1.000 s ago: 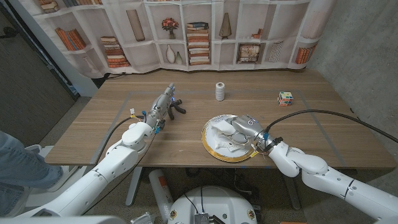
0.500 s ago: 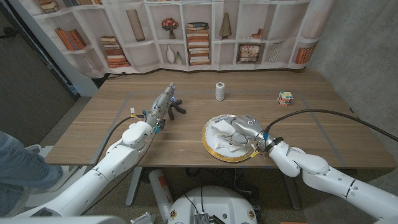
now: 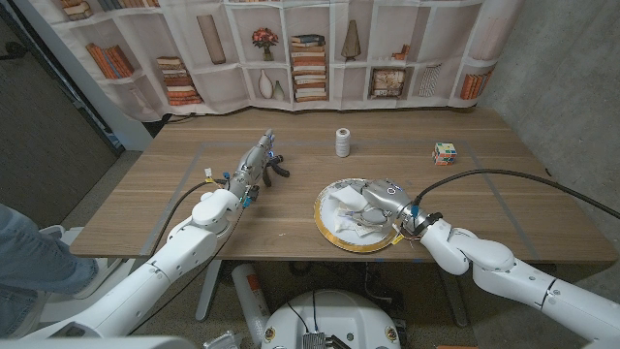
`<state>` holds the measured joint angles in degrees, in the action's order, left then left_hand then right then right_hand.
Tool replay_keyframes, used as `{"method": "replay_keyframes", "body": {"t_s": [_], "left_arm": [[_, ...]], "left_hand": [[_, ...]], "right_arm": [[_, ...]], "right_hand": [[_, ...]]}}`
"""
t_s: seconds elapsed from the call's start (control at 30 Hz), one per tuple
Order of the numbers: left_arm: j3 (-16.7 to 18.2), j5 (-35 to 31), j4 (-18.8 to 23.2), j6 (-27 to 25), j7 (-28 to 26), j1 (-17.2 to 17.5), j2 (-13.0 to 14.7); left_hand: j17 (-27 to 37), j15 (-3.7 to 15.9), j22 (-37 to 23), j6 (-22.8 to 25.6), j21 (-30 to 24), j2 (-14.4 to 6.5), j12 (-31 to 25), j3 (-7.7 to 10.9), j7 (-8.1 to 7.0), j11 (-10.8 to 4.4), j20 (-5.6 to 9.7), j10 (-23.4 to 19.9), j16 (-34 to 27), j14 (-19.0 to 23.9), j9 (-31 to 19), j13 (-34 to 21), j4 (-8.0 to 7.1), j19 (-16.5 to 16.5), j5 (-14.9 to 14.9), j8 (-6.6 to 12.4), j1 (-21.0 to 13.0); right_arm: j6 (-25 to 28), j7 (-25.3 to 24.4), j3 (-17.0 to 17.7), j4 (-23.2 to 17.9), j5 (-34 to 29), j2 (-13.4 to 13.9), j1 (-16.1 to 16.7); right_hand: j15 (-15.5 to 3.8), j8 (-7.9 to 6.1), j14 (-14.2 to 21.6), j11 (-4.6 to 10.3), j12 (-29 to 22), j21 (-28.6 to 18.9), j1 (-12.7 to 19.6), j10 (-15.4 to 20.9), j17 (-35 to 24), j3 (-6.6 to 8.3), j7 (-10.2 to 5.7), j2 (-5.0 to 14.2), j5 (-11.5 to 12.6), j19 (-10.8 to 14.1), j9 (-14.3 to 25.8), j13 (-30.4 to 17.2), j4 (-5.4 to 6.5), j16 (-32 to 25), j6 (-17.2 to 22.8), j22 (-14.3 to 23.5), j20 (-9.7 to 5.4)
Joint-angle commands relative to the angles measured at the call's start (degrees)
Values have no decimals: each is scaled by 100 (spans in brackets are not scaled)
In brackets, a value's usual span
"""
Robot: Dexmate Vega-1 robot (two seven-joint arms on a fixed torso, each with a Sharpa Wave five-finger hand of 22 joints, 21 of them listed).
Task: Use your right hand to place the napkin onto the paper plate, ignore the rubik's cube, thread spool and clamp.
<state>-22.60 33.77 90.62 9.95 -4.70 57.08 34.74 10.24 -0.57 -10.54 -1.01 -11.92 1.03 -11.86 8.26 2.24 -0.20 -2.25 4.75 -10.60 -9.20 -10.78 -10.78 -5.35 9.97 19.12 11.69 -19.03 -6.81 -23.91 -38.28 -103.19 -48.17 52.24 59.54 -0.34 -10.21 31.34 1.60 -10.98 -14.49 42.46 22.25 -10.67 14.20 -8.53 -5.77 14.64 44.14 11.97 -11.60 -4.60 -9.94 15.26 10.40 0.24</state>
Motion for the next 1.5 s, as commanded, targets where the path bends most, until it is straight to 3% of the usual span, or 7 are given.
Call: {"method": "replay_keyframes", "body": {"t_s": [0.03, 0.2, 0.23, 0.3, 0.47, 1.07, 1.5], "left_arm": [[-26, 6, -72, -18, 20, -42, -30], [-36, 13, -113, -19, 40, -71, -46], [-39, 13, -120, -25, 41, -79, -48], [-43, 20, -146, -20, 54, -92, -59], [-64, 26, -213, -14, 84, -128, -88], [-89, 33, -300, -19, 117, -189, -120], [-81, 29, -266, -15, 105, -180, -108]], "left_hand": [[22, -18, -16, -3, 5, -38, 7, -22, 29, -30, -34, 3, -11, -30, -15, -17, -13, 145, -17, -19, -16], [22, -14, -16, -4, 6, -39, 3, -27, 34, -32, -35, -8, -12, -28, -15, -17, -14, 146, -18, -19, -17], [22, -15, -16, 2, 5, -40, 4, -29, 34, -30, -37, -4, -11, -29, -15, -17, -14, 144, -18, -17, -18], [22, -16, -16, 1, 5, -41, 5, -31, 31, -29, -34, -2, -11, -31, -15, -17, -14, 144, -18, -17, -18], [22, -21, -16, 0, 4, -43, 4, -34, 38, -29, -37, -4, -11, -31, -15, -17, -14, 142, -18, -17, -20], [22, -23, -16, -4, 1, -53, 4, -53, 33, -31, -41, -5, -10, -34, -15, -17, -14, 138, -20, -19, -27], [22, -24, -16, -2, 2, -59, 5, -67, 25, -31, -42, -2, -12, -29, -15, -17, -14, 140, -20, -19, -33]], "right_arm": [[-38, 269, 28, -24, 123, 29, -43], [103, 434, 60, -127, 118, 48, -16], [130, 474, 70, -155, 126, 57, -8], [172, 534, 87, -202, 135, 74, 7], [208, 656, 122, -269, 203, 99, 22], [367, 1056, 286, -578, 383, 225, 108], [450, 1299, 380, -732, 533, 253, 155]], "right_hand": [[82, -18, -252, -61, 1, 113, -164, -211, -13, -113, 24, -111, 121, -142, 11, -21, 42, 8, -214, 7, 189], [246, -36, -652, -141, -7, 286, -378, -504, -14, -241, 92, -163, 276, -454, 1, -18, 114, 23, -439, 12, 504], [255, -46, -704, -84, -5, 303, -416, -573, -14, -265, 96, -171, 308, -495, -2, -16, 127, 12, -458, 13, 558], [297, -47, -757, -163, -18, 326, -450, -593, -14, -288, 103, -180, 339, -555, -4, -15, 137, 8, -490, 14, 610], [349, -50, -882, -179, -17, 352, -544, -707, -13, -352, 123, -208, 406, -652, -9, -12, 167, -1, -563, 16, 732], [497, -50, -1169, -301, -26, 365, -816, -960, -11, -542, 241, -273, 579, -811, -18, -2, 256, -18, -802, 17, 933], [519, -89, -1217, -284, -70, 365, -978, -928, -11, -636, 244, -280, 639, -854, -22, 5, 323, -32, -758, 17, 1036]]}}
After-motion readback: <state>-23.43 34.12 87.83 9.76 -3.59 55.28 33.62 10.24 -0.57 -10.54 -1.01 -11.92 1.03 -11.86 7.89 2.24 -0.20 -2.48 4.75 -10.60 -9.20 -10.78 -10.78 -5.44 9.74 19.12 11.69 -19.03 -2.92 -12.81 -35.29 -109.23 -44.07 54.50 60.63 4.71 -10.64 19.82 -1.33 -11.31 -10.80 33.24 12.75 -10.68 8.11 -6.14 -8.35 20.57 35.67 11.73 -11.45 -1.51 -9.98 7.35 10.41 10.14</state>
